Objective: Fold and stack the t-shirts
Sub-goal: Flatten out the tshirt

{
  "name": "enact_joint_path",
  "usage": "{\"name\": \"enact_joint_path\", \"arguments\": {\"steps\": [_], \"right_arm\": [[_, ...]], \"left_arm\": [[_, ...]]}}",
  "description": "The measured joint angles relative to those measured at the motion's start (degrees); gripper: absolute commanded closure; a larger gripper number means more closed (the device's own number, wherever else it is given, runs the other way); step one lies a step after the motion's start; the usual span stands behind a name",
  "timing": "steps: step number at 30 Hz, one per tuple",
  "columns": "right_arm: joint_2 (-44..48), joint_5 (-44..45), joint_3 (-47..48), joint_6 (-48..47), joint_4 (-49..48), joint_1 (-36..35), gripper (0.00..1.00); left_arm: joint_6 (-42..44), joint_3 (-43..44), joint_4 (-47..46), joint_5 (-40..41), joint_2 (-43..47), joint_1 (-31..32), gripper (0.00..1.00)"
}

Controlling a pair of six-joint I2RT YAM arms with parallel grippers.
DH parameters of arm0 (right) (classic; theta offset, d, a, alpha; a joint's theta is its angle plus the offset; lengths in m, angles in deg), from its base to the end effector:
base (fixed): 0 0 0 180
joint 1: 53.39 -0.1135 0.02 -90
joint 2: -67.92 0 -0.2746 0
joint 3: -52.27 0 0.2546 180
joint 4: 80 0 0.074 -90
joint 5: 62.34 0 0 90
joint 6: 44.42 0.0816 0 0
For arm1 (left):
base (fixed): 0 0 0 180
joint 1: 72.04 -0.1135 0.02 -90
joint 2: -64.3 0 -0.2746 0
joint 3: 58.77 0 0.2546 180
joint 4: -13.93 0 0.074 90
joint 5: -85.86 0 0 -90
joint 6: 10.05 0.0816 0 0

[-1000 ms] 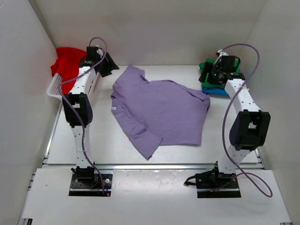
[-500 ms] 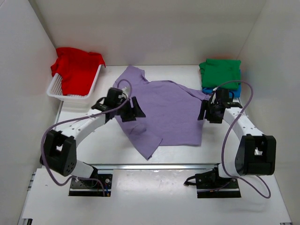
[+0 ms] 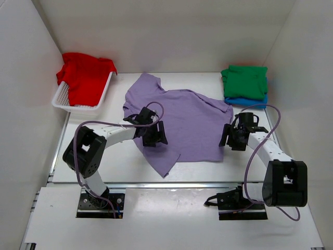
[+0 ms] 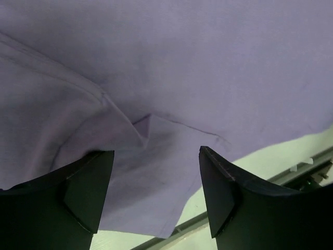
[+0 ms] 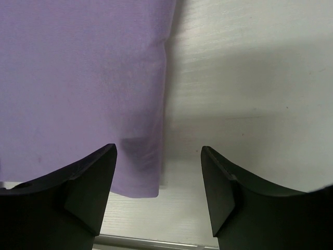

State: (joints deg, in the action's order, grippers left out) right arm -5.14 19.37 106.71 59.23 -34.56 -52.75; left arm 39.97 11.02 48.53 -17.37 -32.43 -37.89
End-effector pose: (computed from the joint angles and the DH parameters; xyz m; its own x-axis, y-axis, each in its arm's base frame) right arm 0.2491 0.0090 0.1557 -0.8861 0.2434 -0.3945 0.1617 0.9599 0.2292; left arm 0.2810 -0.2132 0.1360 -0.9666 -0.1001 -0.2359 0.0204 0.8875 -0.4604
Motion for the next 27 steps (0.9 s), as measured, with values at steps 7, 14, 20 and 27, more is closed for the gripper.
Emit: {"name": "enact_joint_path", "arguments": {"steps": [7,14,20,27], "right_arm": [[-1.0,-0.4,-1.4,0.6,-2.8,-2.2,0.41],[-7.7,-1.2,-1.2,0.9,-6.0,-5.5,0.99],[-9.5,-1.6,0.9,-0.4,-5.1,-5.7,1.0],[-9.5,-0.8,7.3,-3.6,-0.2,-2.7,1.0]], "left_arm": [[0.0,1.1,1.3,4.0,-1.4,-1.1,0.86],[0.1,0.8,1.4,4.2,-1.6,-2.4,1.0],[2.0,-1.8,6.3,3.4,9.9,-7.9,1.0],[6.6,-8.2,12.0,3.0,35.3,-24.3,1.0]]}}
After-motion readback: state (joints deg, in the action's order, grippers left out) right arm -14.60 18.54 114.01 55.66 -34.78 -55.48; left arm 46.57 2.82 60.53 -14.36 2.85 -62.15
